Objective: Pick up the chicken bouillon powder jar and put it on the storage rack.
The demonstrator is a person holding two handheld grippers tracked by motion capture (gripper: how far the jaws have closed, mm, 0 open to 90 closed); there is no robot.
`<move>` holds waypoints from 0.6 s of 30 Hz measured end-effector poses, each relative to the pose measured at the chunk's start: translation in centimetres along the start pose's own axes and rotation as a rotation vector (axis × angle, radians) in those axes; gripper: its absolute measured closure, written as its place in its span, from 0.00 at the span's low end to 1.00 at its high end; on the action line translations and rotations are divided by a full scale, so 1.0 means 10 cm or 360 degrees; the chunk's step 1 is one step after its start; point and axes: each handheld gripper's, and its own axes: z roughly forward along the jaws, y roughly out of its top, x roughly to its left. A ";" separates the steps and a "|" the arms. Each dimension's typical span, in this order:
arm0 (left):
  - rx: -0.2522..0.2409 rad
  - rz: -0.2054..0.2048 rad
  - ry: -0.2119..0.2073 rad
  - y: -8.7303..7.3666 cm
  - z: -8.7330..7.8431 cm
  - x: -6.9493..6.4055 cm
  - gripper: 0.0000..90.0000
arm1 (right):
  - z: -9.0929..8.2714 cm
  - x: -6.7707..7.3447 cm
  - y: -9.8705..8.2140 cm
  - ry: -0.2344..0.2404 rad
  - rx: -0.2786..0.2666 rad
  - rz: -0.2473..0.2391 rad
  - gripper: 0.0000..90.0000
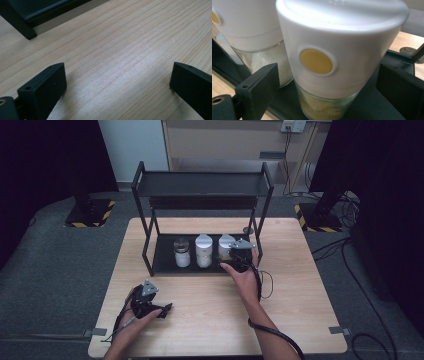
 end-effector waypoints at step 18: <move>0.0001 0.0001 0.0000 0.00 0.00 0.00 0.00 | -0.06 0.03 0.04 -0.0044 0.0041 -0.0074 0.07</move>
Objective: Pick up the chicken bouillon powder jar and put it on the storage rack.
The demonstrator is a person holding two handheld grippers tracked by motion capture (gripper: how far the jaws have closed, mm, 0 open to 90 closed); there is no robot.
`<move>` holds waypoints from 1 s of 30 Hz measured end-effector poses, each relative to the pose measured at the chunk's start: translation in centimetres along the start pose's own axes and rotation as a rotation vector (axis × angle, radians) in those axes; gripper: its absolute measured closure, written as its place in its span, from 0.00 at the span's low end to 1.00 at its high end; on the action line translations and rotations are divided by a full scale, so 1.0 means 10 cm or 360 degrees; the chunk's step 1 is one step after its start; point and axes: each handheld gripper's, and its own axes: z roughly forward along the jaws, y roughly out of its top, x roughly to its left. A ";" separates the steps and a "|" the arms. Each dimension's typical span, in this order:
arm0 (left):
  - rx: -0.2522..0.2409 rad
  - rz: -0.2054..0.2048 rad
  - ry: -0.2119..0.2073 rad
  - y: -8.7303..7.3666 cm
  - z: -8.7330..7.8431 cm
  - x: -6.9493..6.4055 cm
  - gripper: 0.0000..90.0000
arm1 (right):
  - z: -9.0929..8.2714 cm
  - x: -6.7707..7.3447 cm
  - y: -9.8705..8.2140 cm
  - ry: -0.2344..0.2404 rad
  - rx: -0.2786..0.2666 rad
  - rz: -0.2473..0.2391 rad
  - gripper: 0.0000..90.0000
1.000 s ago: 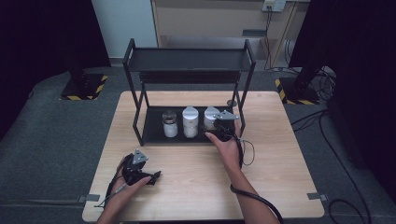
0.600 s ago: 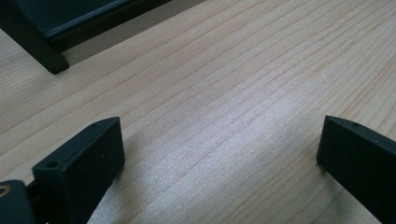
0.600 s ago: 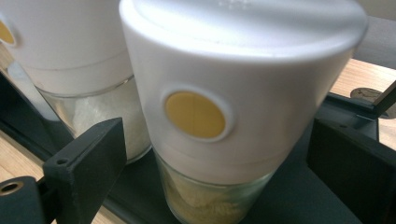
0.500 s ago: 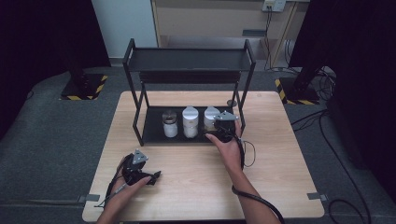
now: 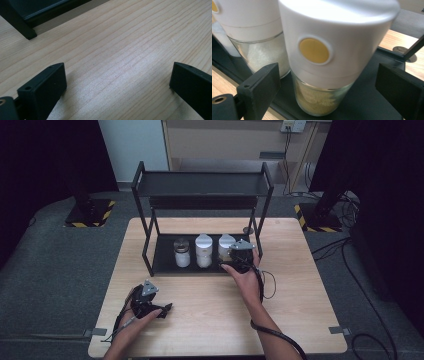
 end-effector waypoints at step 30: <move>-0.0002 -0.0002 -0.0004 0.00 0.00 0.00 0.00 | -0.08 0.14 0.12 -0.0035 0.0141 -0.0243 0.08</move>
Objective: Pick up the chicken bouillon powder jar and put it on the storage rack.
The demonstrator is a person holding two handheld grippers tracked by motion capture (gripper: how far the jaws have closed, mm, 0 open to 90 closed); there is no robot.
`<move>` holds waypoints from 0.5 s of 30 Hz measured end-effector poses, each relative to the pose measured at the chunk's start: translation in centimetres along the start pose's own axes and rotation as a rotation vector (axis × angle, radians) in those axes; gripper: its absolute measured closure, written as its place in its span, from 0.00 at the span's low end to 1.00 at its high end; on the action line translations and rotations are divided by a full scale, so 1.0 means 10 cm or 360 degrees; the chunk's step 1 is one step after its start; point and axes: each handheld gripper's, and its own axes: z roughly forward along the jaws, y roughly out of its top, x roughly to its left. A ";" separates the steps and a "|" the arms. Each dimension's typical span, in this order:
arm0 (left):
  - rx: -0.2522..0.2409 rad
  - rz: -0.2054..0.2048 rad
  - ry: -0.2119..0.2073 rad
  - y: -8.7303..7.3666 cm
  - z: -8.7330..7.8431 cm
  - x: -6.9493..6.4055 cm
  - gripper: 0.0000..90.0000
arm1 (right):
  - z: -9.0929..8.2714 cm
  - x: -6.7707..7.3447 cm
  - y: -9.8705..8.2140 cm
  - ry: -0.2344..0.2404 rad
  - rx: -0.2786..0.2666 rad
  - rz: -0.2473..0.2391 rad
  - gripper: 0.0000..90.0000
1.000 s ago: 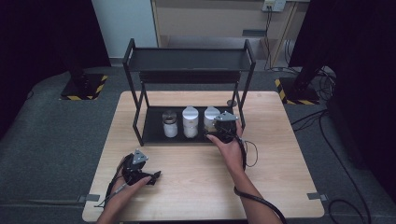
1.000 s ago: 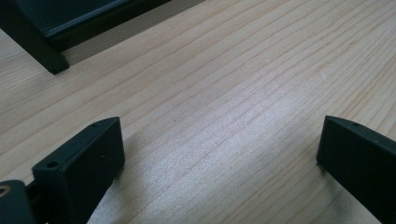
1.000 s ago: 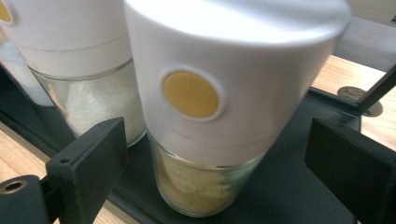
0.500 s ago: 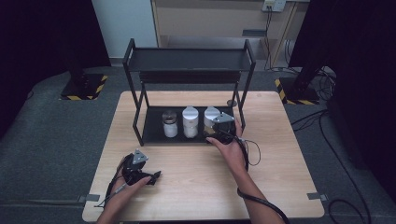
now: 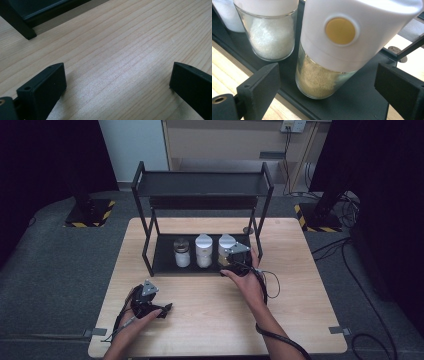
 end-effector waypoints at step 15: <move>0.0003 0.0002 -0.0004 0.00 0.00 0.01 0.00 | -0.18 -0.04 -0.15 0.0093 -0.0039 0.0039 0.07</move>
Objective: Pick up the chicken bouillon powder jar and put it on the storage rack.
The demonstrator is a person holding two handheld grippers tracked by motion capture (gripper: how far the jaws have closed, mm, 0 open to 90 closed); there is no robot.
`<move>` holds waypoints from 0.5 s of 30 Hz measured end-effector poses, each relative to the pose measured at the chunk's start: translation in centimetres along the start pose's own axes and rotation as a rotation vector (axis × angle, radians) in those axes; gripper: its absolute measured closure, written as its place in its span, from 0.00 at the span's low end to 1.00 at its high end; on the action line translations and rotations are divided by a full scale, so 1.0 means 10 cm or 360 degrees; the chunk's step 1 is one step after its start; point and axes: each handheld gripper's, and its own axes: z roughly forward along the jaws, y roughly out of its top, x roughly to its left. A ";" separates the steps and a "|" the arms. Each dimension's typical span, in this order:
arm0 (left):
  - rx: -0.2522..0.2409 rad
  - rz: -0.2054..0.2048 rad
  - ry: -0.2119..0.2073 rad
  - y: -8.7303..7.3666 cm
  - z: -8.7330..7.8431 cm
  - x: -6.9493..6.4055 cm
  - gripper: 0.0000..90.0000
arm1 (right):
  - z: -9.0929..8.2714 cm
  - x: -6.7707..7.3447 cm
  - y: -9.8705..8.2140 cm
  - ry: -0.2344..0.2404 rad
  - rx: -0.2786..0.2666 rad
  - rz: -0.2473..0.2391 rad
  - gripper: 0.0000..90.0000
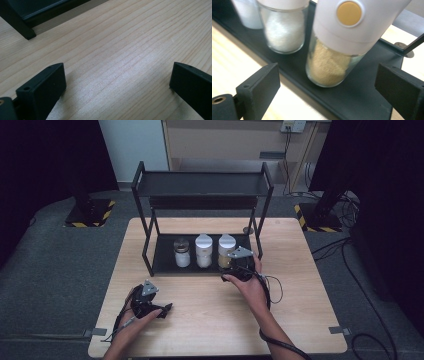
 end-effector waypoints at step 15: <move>0.0000 -0.0001 -0.0001 0.00 0.00 0.00 0.00 | -0.27 -0.05 -0.16 0.0148 -0.0041 -0.0038 0.06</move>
